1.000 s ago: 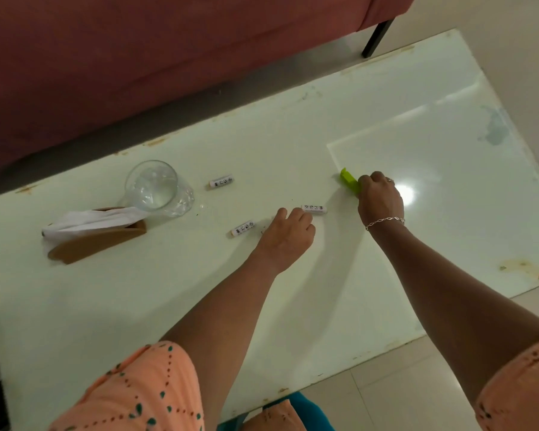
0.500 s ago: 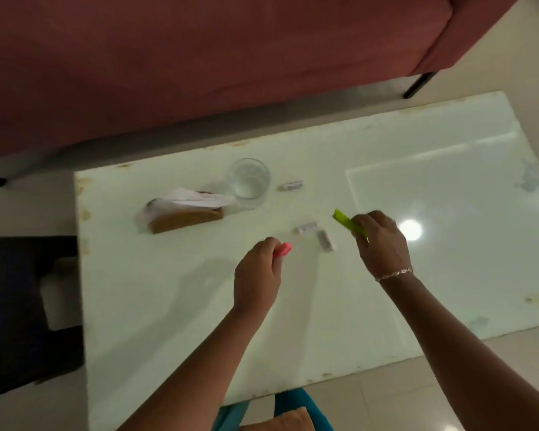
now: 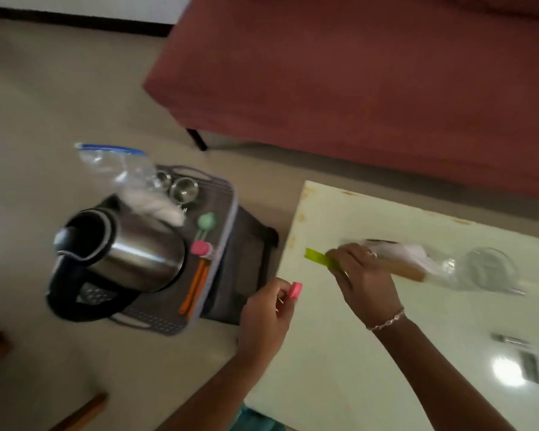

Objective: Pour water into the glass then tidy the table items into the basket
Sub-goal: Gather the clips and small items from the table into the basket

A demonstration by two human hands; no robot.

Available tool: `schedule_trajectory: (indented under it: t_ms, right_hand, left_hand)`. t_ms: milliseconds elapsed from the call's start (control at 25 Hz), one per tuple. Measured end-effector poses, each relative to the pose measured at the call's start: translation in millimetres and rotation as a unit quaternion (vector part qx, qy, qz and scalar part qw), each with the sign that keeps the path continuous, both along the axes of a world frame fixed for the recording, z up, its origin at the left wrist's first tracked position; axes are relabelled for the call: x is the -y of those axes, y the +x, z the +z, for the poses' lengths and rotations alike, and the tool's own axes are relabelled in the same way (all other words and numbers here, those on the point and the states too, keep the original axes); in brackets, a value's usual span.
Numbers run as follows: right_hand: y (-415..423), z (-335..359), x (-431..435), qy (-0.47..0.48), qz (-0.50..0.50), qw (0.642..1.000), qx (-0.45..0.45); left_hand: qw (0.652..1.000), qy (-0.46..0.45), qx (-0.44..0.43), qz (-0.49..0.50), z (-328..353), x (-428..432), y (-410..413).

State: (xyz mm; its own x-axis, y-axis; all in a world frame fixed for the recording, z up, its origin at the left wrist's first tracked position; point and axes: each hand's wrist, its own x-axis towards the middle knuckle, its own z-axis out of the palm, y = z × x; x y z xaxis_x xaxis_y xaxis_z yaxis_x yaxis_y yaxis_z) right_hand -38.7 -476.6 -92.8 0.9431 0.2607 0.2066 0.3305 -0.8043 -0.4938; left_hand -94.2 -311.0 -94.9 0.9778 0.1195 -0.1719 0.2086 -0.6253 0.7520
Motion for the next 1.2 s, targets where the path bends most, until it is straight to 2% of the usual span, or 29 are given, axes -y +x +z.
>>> schedule_trajectory:
  t_ms: [160,360,400,520,560,800,960,1000,1040,1120,1160,1200]
  right_hand:
    - [57.8,7.8,-96.6,-0.042,0.161,0.983,0.078]
    - [120.8,-4.5,-186.0,-0.223,0.322,0.908,0.147]
    - [132.0,-10.6,-199.6,-0.282,0.351,0.882,0.136]
    - [158.1,-35.7,-229.8,-0.417,0.416,0.808,-0.028]
    - [164.4,-43.7,-237.1,-0.441,0.424,0.789,-0.056]
    - [169.6,-73.7,-258.8,-0.47,0.461,0.751,-0.056]
    - [168.8,-78.8,-256.5,-0.463,0.443,0.763,-0.088]
    - [169.7,-75.1,-255.6,-0.447,0.425,0.78,-0.105]
    - [170.7,-69.5,-253.7,-0.403,0.393,0.817,-0.124]
    - [166.6,-51.2,-245.2,-0.218,0.259,0.925,-0.172]
    - [160.4,-39.8,-239.4,-0.093,0.178,0.954,-0.22]
    - [152.0,-27.9,-233.9,0.029,0.126,0.946,-0.296]
  left_hand:
    - [0.996,-0.04,-0.001,0.081,7.9,-70.5,0.9]
    - [0.986,-0.064,-0.008,0.152,6.7,-133.8,-3.9]
    - [0.985,-0.065,-0.018,0.16,5.2,-144.1,-4.3]
    - [0.982,-0.059,-0.037,0.174,-0.2,-165.4,-2.3]
    - [0.982,-0.054,-0.038,0.177,-1.6,-169.5,-1.5]
    - [0.98,-0.017,-0.045,0.192,-9.0,-179.8,1.5]
    - [0.982,-0.009,-0.06,0.176,-13.4,-181.2,3.5]
    - [0.982,-0.013,-0.065,0.178,-14.0,-181.3,5.6]
    - [0.98,-0.023,-0.073,0.183,-14.4,-181.0,8.4]
    - [0.973,-0.071,-0.088,0.202,-12.6,-179.1,15.7]
    - [0.967,-0.105,-0.091,0.213,-10.5,-177.8,20.2]
    - [0.96,-0.141,-0.093,0.225,-8.2,-176.7,25.6]
